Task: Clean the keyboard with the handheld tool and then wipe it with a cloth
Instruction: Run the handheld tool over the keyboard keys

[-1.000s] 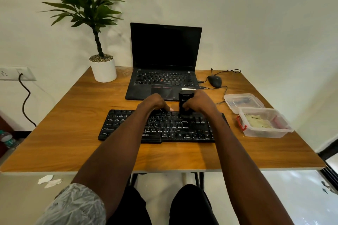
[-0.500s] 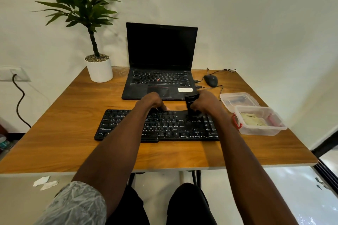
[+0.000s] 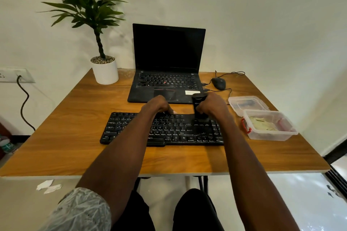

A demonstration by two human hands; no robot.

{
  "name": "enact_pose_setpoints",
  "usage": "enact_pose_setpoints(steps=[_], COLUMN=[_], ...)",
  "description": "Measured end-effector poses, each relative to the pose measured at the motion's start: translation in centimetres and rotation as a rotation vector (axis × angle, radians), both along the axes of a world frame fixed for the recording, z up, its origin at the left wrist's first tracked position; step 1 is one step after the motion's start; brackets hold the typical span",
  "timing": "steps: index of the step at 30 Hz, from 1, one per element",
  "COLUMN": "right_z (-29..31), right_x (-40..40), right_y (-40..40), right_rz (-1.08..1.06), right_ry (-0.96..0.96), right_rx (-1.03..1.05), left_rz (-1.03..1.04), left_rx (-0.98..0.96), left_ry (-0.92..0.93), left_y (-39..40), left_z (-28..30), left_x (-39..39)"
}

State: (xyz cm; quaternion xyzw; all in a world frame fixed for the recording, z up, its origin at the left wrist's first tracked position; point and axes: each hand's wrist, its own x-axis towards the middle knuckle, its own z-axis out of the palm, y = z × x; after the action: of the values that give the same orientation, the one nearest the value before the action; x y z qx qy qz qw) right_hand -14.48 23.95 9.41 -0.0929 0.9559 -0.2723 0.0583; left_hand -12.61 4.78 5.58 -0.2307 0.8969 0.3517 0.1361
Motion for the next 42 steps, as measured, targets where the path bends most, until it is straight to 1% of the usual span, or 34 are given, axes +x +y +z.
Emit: enact_pose_setpoints(steps=[2,5,6,8,10,12,14,16,18,20,22,23,25,27,28,29,31,34,36,37,40,42], right_z=[-0.5,-0.9,-0.9,-0.8,-0.3,0.1,0.2,0.0,-0.6,-0.9,-0.9,-0.8,-0.3,0.0,0.0,0.1,-0.4,-0.9,-1.0,-0.9,0.0,0.3], right_x=[1.1,2.3,2.4,2.0,1.1,0.3,0.4,1.4,2.6,3.1,2.7,2.3,1.3,0.5,0.3,0.5,1.1,2.3,2.3,2.1,0.9,0.6], right_y=[-2.2,-4.6,-4.8,-4.2,-2.8,-1.6,-1.8,-3.4,-5.3,-6.2,-5.6,-4.8,-3.0,-1.7,-1.6,-1.9,-3.2,-5.1,-5.1,-4.7,-3.1,-2.6], right_rz=[0.079,0.161,0.177,0.165,0.106,0.034,0.020,0.072,0.147,0.181,0.158,0.138,0.088,0.023,0.003,0.008,0.075,0.143,0.152,0.155,0.110,0.069], right_ry=[-0.017,-0.116,-0.130,-0.126,-0.075,-0.024,0.004,-0.009,-0.024,-0.021,-0.080,-0.103,-0.077,0.007,0.034,0.038,-0.021,-0.157,-0.173,-0.162,-0.109,-0.060], right_rx=[-0.078,-0.251,-0.262,-0.223,-0.114,-0.011,0.015,-0.038,-0.093,-0.152,-0.250,-0.264,-0.161,-0.023,-0.002,-0.016,-0.107,-0.338,-0.384,-0.344,-0.128,-0.029], left_rz=[-0.002,0.005,0.005,0.007,0.006,-0.001,-0.011,-0.016,-0.030,-0.027,-0.025,-0.016,-0.002,-0.006,0.001,0.000,0.014,0.034,0.044,0.045,0.060,0.043], left_rx=[-0.021,-0.114,-0.130,-0.081,-0.011,-0.006,-0.003,-0.016,-0.091,-0.125,-0.100,-0.059,0.026,0.065,0.075,0.081,0.069,-0.035,-0.050,-0.030,0.078,0.096], left_ry=[0.010,0.056,0.068,0.052,0.044,0.043,0.044,0.055,0.075,0.106,0.094,0.092,0.079,0.075,0.073,0.070,0.071,0.082,0.081,0.076,0.056,0.047], left_y=[0.0,0.0,-0.1,-0.1,-0.2,-0.2,-0.3,-0.3,-0.4,-0.6,-0.7,-0.7,-0.9,-0.9,-1.0,-1.1,-1.2,-1.1,-1.1,-1.2,-1.2,-1.4], left_z=[0.0,0.0,-0.1,-0.1,-0.3,-0.3,-0.4,-0.5,-0.3,-0.3,-0.4,-0.5,-0.6,-0.7,-0.9,-0.9,-1.0,-0.9,-0.9,-1.0,-1.1,-1.0], left_x=[0.0,0.0,-0.1,-0.1,0.0,0.0,-0.2,-0.2,0.0,0.0,0.1,0.0,-0.1,-0.1,-0.2,-0.2,-0.5,-0.7,-0.7,-0.8,-0.4,-0.3])
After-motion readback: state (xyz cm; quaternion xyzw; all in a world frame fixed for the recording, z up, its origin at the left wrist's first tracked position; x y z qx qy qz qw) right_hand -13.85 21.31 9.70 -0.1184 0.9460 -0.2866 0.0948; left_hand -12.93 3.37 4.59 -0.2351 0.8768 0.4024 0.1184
